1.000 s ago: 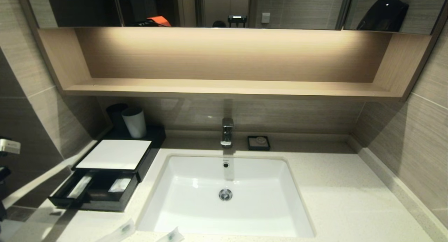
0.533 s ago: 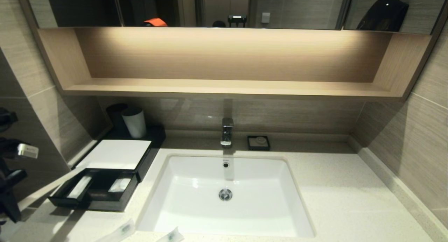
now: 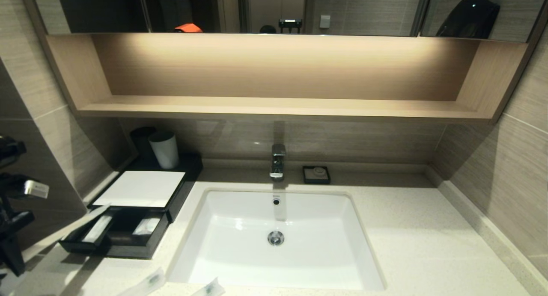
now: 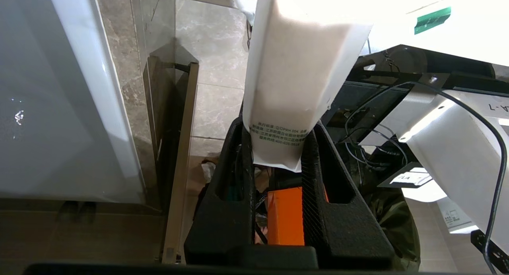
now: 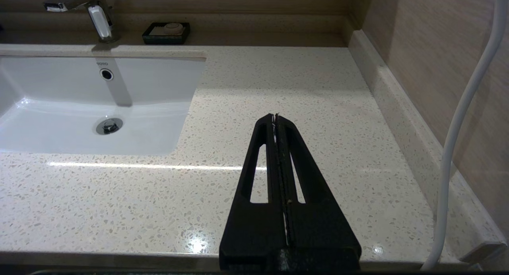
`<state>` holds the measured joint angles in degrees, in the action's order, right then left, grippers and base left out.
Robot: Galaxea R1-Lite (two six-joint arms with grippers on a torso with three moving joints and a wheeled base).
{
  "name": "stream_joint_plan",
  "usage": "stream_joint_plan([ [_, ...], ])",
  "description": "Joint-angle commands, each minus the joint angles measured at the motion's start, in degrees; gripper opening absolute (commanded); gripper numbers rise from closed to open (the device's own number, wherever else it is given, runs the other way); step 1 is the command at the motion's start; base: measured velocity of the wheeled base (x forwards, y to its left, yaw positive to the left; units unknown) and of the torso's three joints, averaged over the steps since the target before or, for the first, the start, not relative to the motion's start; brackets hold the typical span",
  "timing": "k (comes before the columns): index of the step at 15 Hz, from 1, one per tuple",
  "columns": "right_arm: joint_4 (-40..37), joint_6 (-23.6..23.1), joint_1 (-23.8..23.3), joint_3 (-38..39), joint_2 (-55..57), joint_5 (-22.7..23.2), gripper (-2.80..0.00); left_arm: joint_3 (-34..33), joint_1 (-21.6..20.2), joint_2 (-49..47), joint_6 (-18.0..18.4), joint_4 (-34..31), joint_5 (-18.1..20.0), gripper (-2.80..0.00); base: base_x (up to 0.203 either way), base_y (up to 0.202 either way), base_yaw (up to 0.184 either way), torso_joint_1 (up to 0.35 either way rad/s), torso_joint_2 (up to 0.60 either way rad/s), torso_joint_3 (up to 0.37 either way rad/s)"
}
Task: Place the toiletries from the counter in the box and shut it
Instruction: Place the bathroom toiletry into the drawer
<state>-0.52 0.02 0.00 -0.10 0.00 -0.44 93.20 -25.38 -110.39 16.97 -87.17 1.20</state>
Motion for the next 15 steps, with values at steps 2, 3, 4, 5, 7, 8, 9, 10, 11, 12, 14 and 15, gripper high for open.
stream_joint_plan([
  [2,0.0,0.0,0.0,0.0,0.0,0.0,-2.80,0.1,0.0,-1.2,0.1,-0.5,-0.1,-2.80,0.000,0.000,0.000,0.000,0.00,0.000],
  [3,0.0,0.0,0.0,0.0,0.0,0.0,-2.80,0.1,0.0,-1.7,0.1,-0.5,-0.1,-2.80,0.000,0.000,0.000,0.000,0.00,0.000],
  [4,0.0,0.0,0.0,0.0,0.0,0.0,-2.80,0.1,0.0,-2.1,0.1,-0.5,-0.1,-2.80,0.000,0.000,0.000,0.000,0.00,0.000],
  [5,0.0,0.0,0.0,0.0,0.0,0.0,-2.80,0.1,0.0,-2.6,0.1,-0.5,-0.1,-2.80,0.000,0.000,0.000,0.000,0.00,0.000],
  [7,0.0,0.0,0.0,0.0,0.0,0.0,-2.80,0.0,0.0,-3.5,0.0,-0.5,-0.5,-2.80,0.000,0.000,0.000,0.000,0.00,0.000],
  [8,0.0,0.0,0.0,0.0,0.0,0.0,-2.80,0.1,0.0,-3.9,-0.5,-0.5,-0.8,-2.80,0.000,0.000,0.000,0.000,0.00,0.000],
  [9,0.0,0.0,0.0,0.0,0.0,0.0,-2.80,0.1,0.0,-4.1,-1.0,-0.5,-1.0,-2.80,0.000,0.000,0.000,0.000,0.00,0.000],
  [10,0.0,0.0,0.0,0.0,0.0,0.0,-2.80,0.1,0.0,-4.6,-1.1,-0.5,-1.1,-2.80,0.000,0.000,0.000,0.000,0.00,0.000],
  [11,0.0,0.0,0.0,0.0,0.0,0.0,-2.80,0.1,0.0,-5.0,-1.1,-0.5,-1.1,-2.80,0.000,0.000,0.000,0.000,0.00,0.000],
  [12,0.0,0.0,0.0,0.0,0.0,0.0,-2.80,0.1,0.0,-5.4,-1.1,-0.5,-1.1,-2.80,0.000,0.000,0.000,0.000,0.00,0.000],
  [14,0.0,0.0,0.0,0.0,0.0,0.0,-2.80,0.4,0.0,-5.8,-1.1,0.2,-1.1,-2.80,0.000,0.000,0.000,0.000,0.00,0.000],
  [15,0.0,0.0,0.0,0.0,0.0,0.0,-2.80,0.6,0.0,-6.3,-1.1,0.5,-1.1,-2.80,0.000,0.000,0.000,0.000,0.00,0.000],
])
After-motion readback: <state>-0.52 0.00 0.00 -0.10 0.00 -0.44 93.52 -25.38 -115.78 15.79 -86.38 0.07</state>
